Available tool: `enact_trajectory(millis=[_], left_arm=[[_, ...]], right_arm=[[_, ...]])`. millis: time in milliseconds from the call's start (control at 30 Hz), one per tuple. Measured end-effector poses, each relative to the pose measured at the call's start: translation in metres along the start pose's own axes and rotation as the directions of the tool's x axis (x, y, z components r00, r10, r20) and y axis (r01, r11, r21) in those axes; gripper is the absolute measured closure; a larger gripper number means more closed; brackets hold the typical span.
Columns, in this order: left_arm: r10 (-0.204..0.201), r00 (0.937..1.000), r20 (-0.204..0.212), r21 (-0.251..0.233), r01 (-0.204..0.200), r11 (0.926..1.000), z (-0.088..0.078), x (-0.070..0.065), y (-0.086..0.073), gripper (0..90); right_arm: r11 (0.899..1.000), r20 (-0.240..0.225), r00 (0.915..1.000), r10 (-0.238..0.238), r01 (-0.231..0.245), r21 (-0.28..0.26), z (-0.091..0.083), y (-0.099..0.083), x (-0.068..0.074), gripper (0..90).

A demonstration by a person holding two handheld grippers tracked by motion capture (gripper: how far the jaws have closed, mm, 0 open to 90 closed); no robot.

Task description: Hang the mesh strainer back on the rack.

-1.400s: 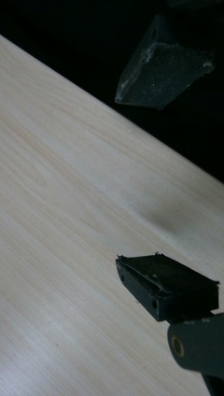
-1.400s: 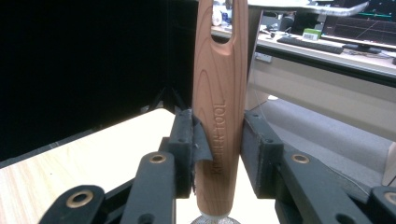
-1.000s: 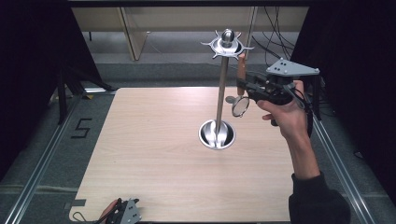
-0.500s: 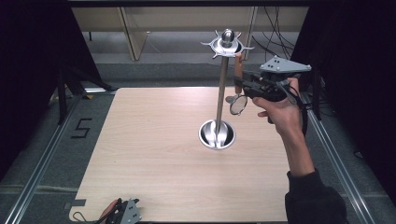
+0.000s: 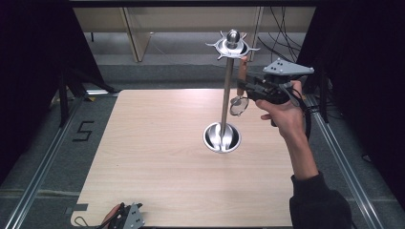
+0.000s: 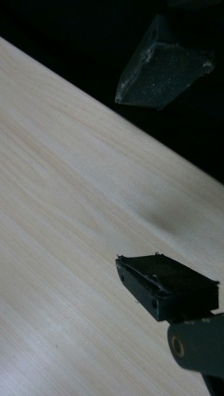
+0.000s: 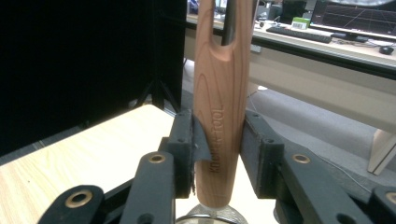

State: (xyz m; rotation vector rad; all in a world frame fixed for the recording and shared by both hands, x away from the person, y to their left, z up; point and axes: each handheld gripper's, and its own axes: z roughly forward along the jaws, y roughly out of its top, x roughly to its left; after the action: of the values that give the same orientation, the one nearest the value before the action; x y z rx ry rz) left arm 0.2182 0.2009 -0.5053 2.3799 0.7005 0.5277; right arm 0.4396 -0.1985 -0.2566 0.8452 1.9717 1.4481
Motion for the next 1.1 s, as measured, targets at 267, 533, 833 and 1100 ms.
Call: enact_trajectory(millis=[267, 533, 833, 1100], left_arm=[[-0.001, 1.0, 0.004, -0.001, 0.001, 1.0, 0.0, 0.0, 0.0, 16.9], [0.003, 1.0, -0.007, 0.002, -0.003, 1.0, 0.0, 0.0, 0.0, 17.0], [-0.005, 1.0, -0.003, -0.003, 0.005, 1.0, 0.0, 0.0, 0.0, 16.9], [-0.001, 1.0, -0.001, -0.001, 0.001, 1.0, 0.0, 0.0, 0.0, 17.0]], right_arm=[[1.0, 0.011, 0.9999, 0.001, -0.001, -0.031, -0.007, -0.006, -0.001, 60.7], [0.998, -0.011, 0.9988, 0.048, -0.048, -0.03, -0.015, -0.016, 0.006, 54.3], [0.994, -0.023, 0.9972, 0.072, -0.074, -0.082, -0.019, -0.035, 0.007, 47.6], [0.991, -0.041, 0.9935, 0.107, -0.11, -0.078, -0.027, -0.053, 0.004, 44.1]])
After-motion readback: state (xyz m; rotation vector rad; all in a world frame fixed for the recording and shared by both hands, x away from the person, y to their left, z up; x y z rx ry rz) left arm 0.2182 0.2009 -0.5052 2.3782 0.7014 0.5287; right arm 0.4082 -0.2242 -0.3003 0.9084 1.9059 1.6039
